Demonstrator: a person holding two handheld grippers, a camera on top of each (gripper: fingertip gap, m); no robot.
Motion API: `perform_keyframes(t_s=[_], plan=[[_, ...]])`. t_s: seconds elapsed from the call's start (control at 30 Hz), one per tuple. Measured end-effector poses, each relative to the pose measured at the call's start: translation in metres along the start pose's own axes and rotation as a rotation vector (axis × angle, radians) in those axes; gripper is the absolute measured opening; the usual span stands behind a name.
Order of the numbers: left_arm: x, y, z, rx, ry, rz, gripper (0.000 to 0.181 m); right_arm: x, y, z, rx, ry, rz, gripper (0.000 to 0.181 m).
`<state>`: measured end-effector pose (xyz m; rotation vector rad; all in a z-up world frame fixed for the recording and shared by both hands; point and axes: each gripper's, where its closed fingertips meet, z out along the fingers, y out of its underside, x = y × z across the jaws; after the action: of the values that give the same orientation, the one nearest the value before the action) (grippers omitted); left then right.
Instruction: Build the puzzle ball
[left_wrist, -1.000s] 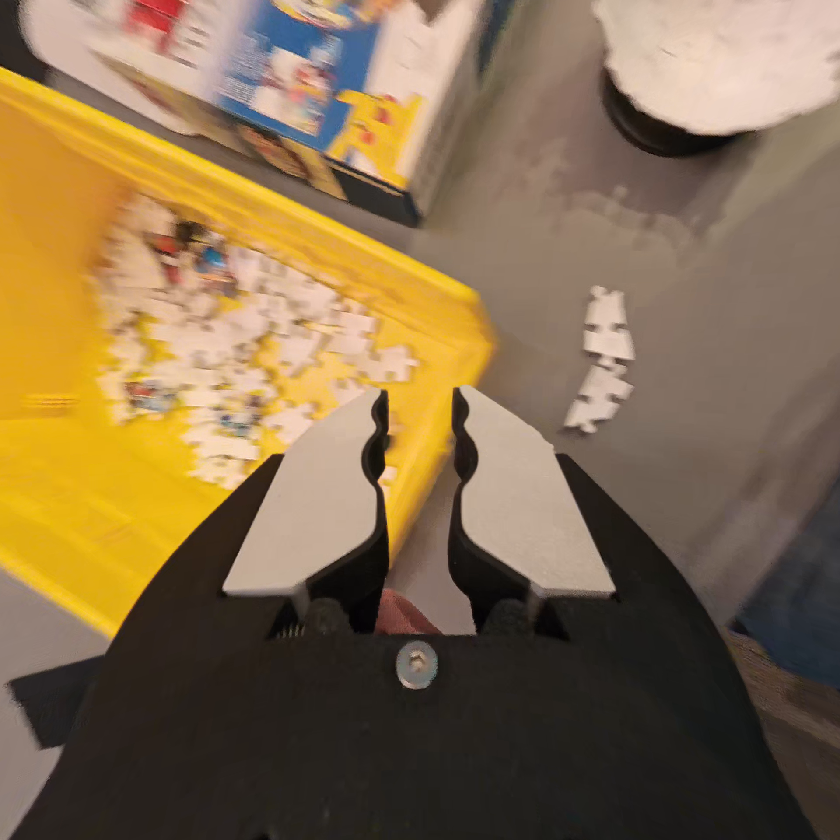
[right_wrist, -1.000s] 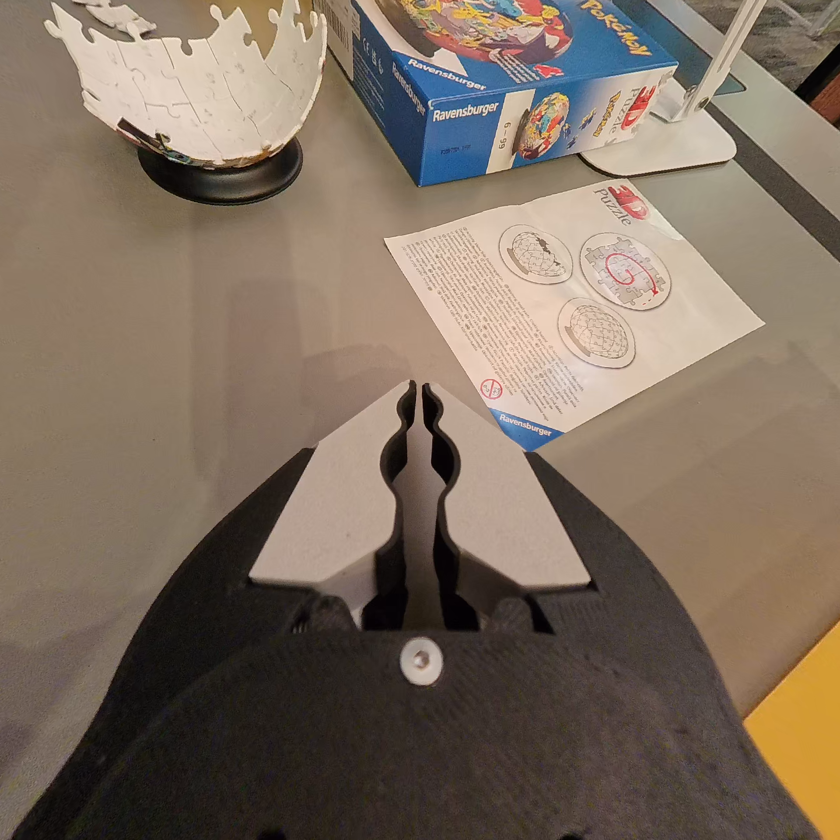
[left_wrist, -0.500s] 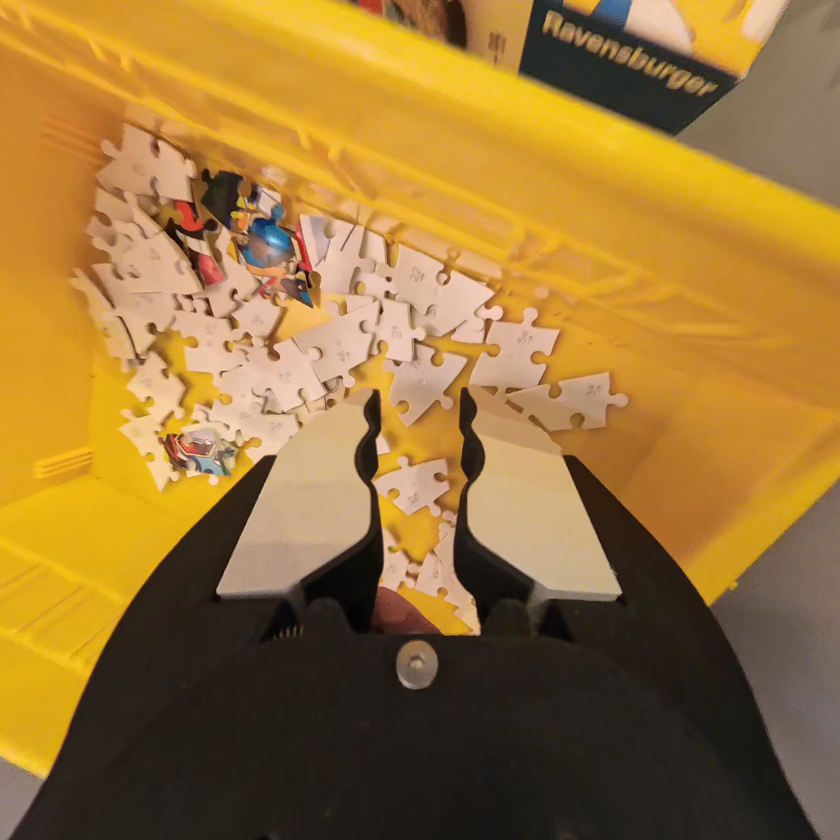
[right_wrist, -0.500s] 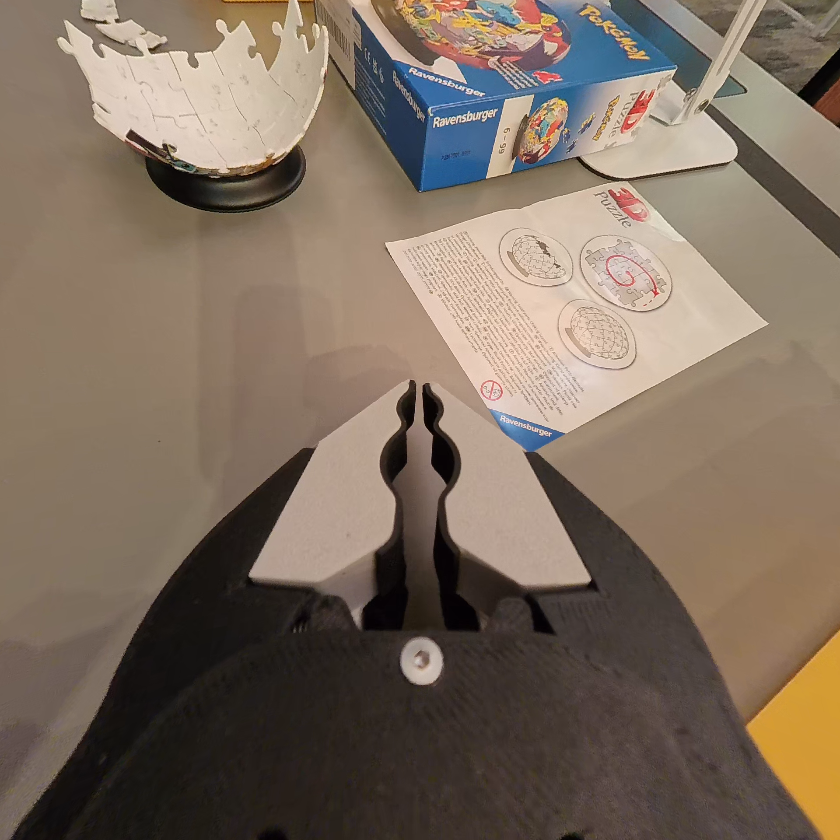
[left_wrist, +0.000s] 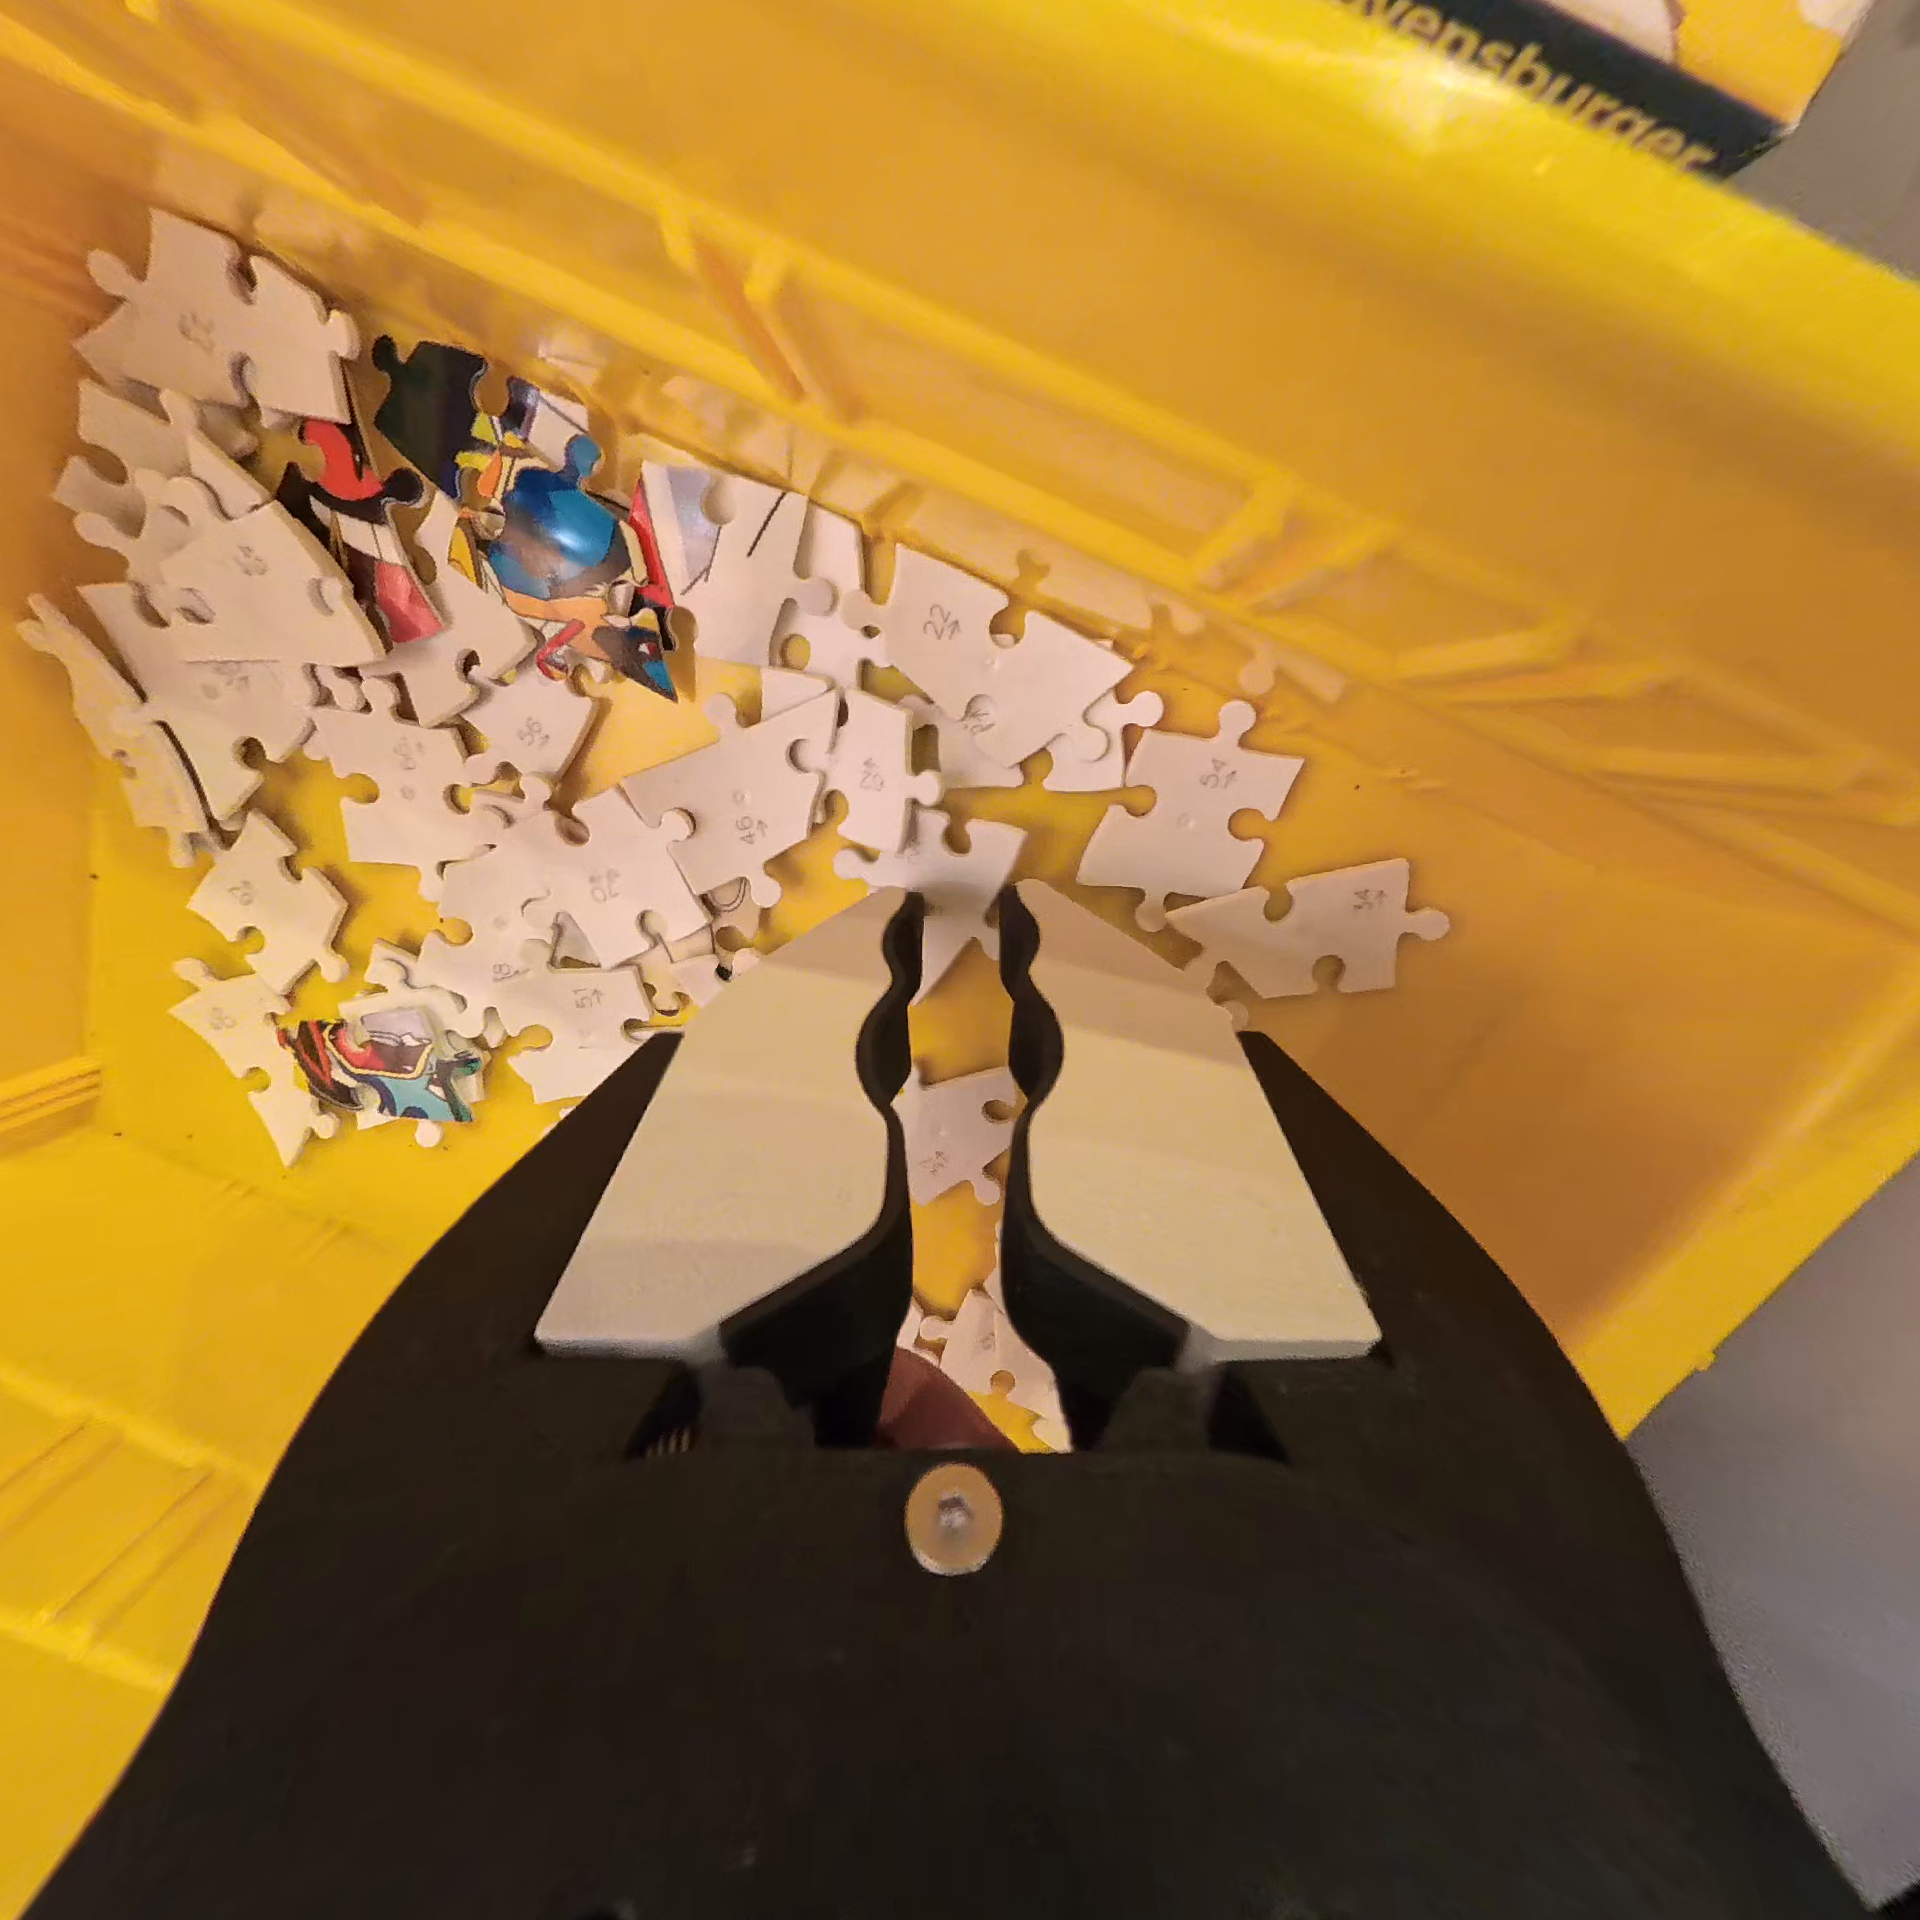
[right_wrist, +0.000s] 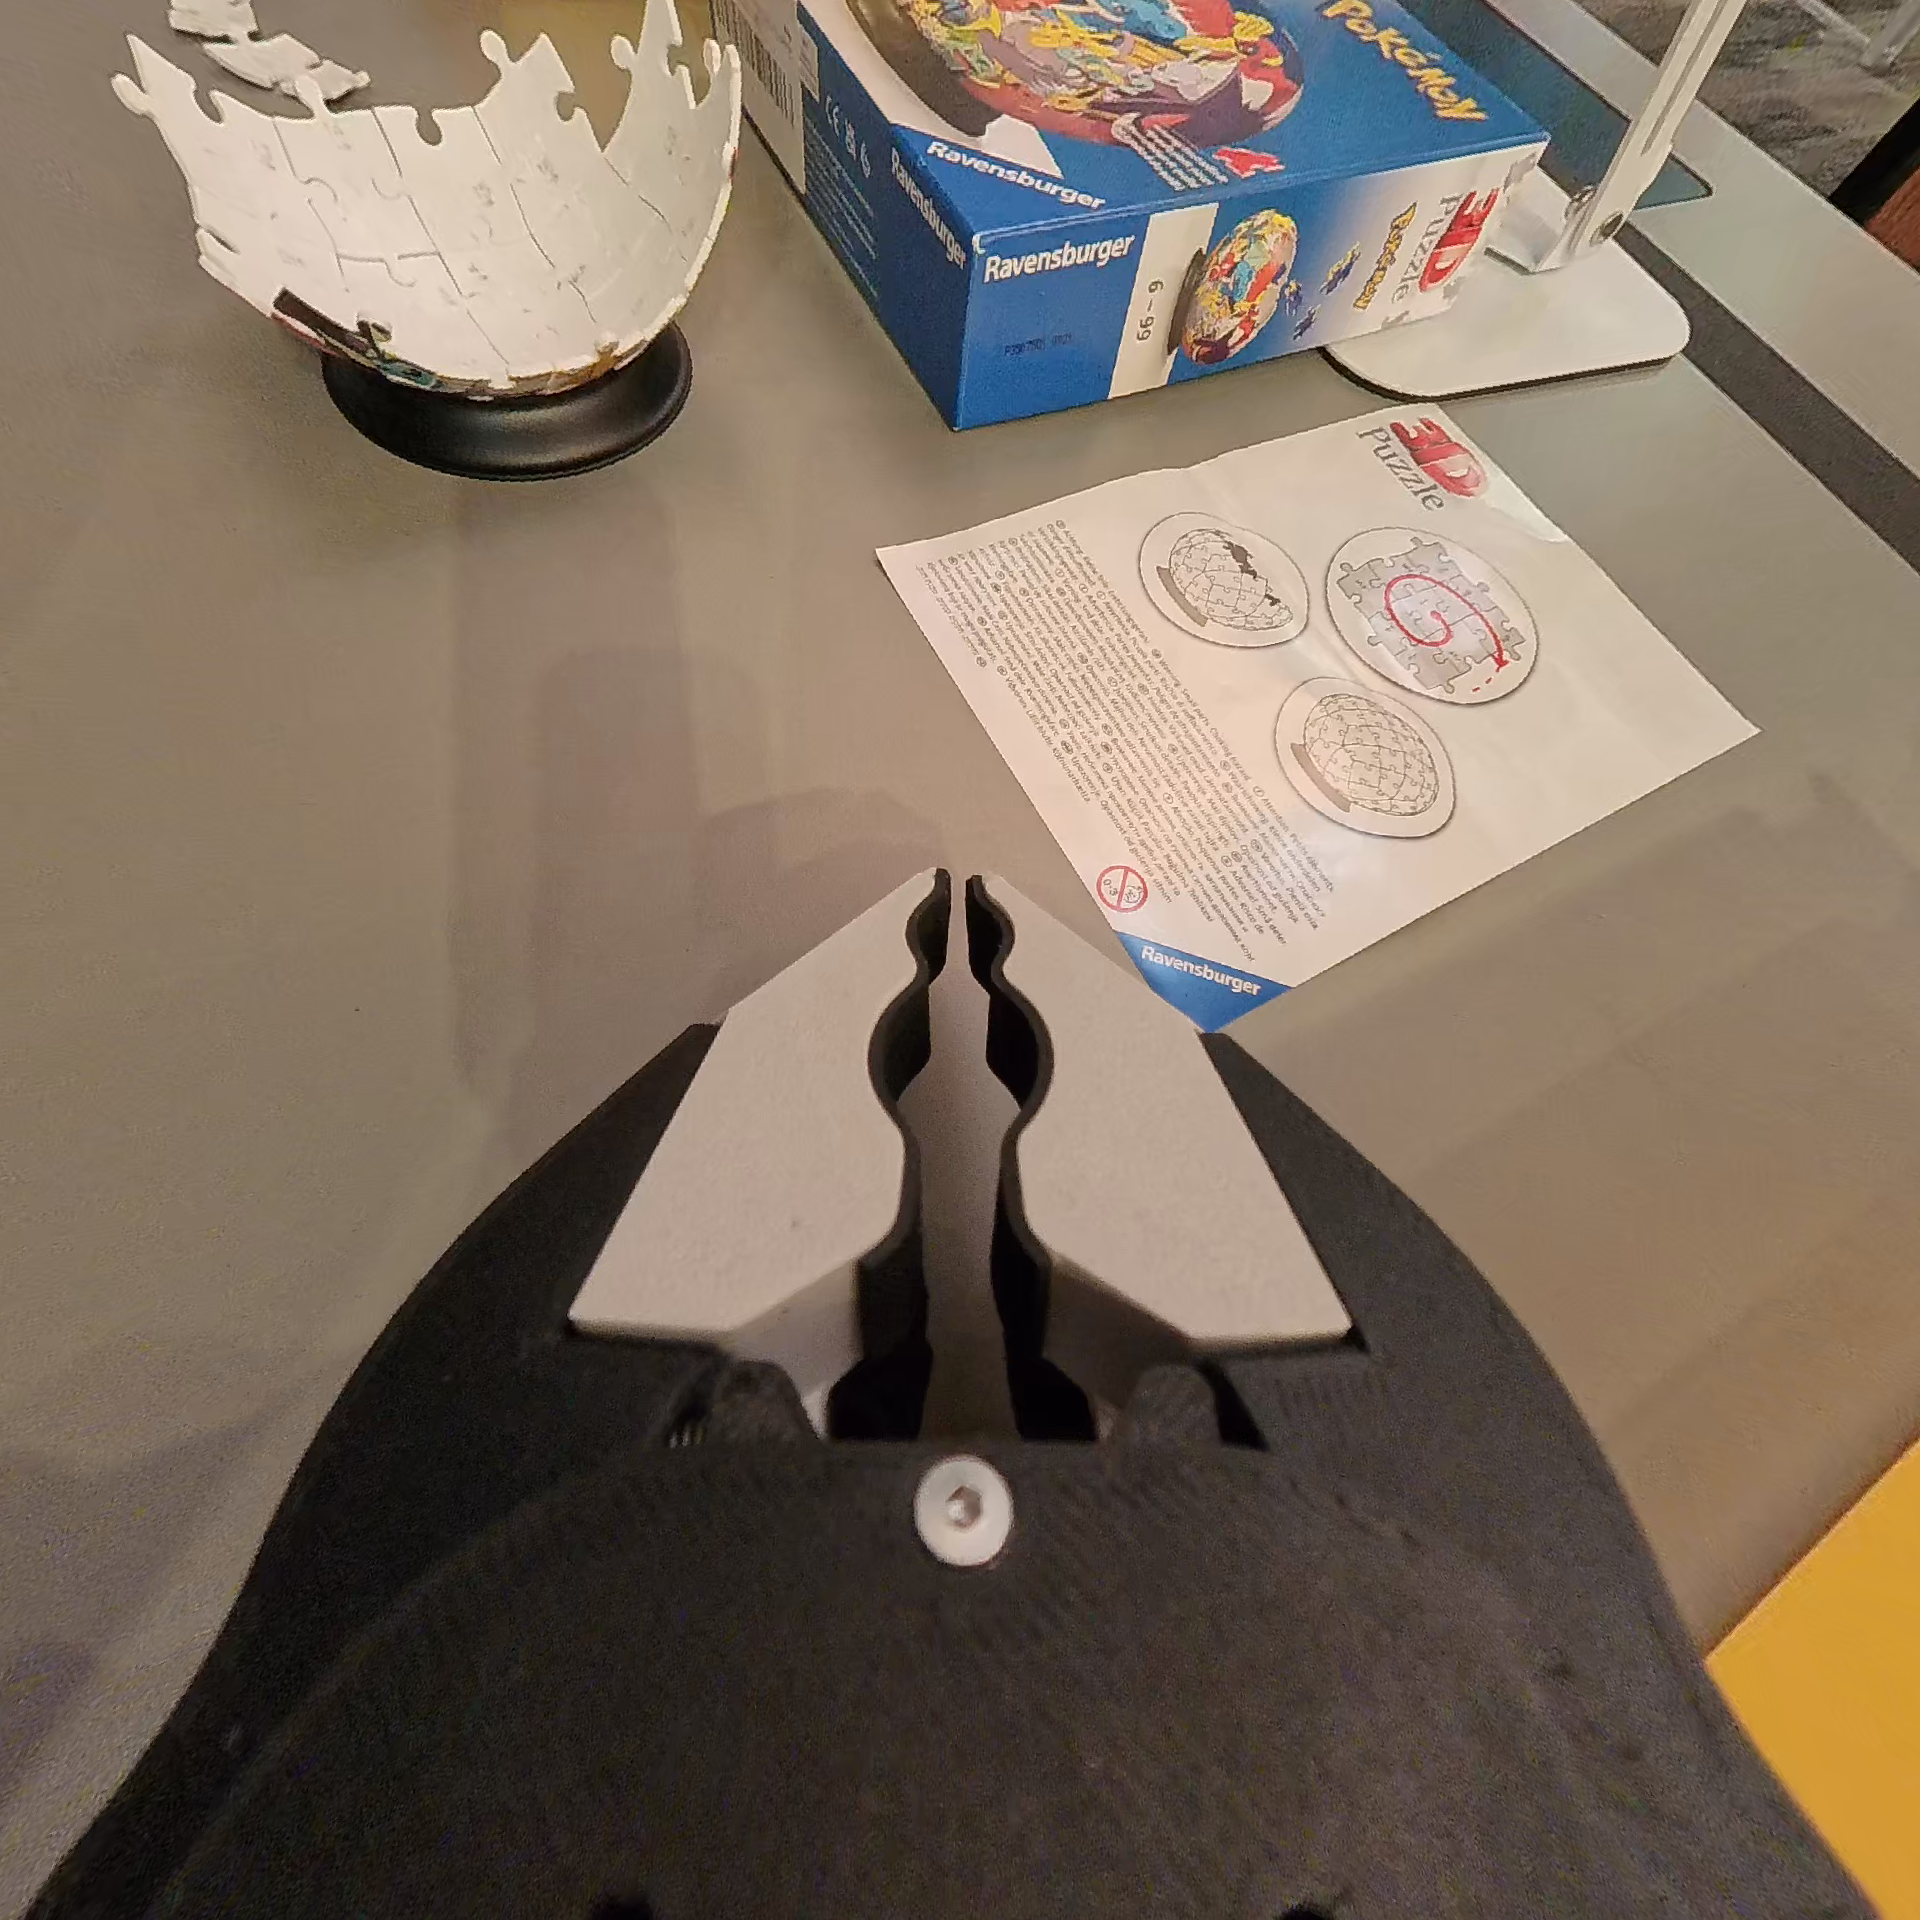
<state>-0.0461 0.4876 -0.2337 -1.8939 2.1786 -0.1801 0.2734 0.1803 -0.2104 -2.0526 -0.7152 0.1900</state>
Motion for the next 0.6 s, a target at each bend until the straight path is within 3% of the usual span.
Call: perform_keyframes(t_s=[0.6], plan=[[-0.011, -0.005, -0.029, 0.072, -0.112, 0.026, 0.002, 0.0, -0.001, -0.001, 0.007, -0.002, 0.005, 0.001]])
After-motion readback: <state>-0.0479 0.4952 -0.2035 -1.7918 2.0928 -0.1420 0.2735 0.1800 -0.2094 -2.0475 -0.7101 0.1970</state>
